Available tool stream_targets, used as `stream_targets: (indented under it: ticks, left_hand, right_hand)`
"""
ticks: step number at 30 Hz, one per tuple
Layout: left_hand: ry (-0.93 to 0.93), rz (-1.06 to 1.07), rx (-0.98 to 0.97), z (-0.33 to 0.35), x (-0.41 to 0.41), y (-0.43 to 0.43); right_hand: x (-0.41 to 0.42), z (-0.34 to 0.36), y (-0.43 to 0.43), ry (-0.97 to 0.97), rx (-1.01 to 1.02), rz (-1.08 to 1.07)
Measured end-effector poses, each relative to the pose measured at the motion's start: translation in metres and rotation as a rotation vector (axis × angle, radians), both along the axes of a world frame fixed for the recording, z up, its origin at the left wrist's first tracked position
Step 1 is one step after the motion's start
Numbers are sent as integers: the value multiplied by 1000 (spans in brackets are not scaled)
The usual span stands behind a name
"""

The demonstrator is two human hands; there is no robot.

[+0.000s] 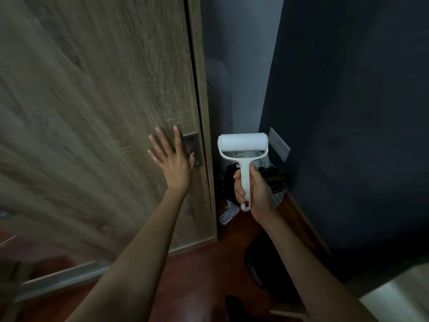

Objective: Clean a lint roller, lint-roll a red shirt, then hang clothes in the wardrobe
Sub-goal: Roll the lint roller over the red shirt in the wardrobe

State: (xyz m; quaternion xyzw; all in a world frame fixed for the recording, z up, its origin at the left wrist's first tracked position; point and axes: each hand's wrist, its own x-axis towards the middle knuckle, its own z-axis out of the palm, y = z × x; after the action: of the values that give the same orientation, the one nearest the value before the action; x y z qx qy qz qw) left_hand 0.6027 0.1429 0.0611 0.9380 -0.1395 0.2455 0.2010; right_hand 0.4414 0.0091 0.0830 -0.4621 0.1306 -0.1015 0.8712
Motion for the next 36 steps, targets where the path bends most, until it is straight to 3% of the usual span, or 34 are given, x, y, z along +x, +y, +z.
stream_targets:
  ticks: [15, 36]
  left_hand:
    - [-48, 55, 19, -5, 13, 34]
    - [-89, 93, 46, -13, 66, 296]
  right_hand:
    - [34, -2, 25, 27, 22, 144]
    - [138, 6, 226, -3, 37, 384]
